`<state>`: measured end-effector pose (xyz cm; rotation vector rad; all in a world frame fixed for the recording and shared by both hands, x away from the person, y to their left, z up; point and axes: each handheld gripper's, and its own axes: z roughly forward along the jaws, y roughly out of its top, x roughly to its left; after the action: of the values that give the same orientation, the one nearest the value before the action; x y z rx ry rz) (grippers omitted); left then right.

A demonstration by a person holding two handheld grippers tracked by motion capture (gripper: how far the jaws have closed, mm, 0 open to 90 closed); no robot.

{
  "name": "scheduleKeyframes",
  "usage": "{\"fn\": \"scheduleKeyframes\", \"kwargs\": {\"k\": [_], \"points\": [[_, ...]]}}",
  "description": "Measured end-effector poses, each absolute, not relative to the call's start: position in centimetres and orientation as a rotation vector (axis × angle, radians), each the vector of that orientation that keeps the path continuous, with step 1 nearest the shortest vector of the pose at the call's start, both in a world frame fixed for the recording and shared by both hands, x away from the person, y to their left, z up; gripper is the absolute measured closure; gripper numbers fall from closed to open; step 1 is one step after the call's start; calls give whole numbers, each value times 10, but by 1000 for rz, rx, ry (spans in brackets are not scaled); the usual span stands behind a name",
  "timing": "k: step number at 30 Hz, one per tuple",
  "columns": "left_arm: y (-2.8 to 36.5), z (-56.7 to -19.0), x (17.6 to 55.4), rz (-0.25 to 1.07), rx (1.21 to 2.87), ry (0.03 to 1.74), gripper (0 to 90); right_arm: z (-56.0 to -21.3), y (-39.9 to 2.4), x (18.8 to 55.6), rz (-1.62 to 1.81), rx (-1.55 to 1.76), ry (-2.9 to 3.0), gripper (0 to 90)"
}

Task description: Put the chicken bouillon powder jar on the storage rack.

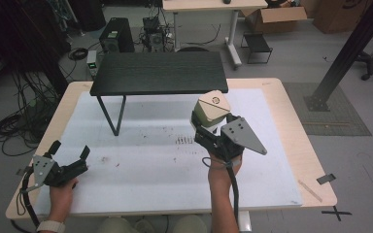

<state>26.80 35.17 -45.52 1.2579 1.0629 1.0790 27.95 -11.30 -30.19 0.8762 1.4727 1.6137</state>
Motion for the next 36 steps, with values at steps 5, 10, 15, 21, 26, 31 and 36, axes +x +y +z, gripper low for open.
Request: {"fn": "scheduleKeyframes", "kwargs": {"k": [5, 10, 15, 21, 26, 31, 36], "points": [[352, -455, 268, 1077, 1258, 1064, 2, -295, -113, 282, 1620, 866, 1459, 293], [352, -455, 268, 1076, 1258, 1065, 2, -288, -112, 285, 1625, 856, 1456, 293], [352, -455, 269, 1076, 1262, 1068, 2, -283, -110, 289, 1632, 854, 1448, 293], [351, -455, 269, 1077, 1264, 1068, 2, -277, -109, 294, 1636, 846, 1439, 293], [351, -455, 269, 1075, 1265, 1069, 2, -270, -107, 299, 1641, 837, 1435, 293], [351, -455, 269, 1075, 1263, 1068, 2, -264, -105, 305, 1640, 832, 1439, 293], [352, -455, 269, 1076, 1264, 1069, 2, -259, -103, 311, 1642, 830, 1435, 293]]}}
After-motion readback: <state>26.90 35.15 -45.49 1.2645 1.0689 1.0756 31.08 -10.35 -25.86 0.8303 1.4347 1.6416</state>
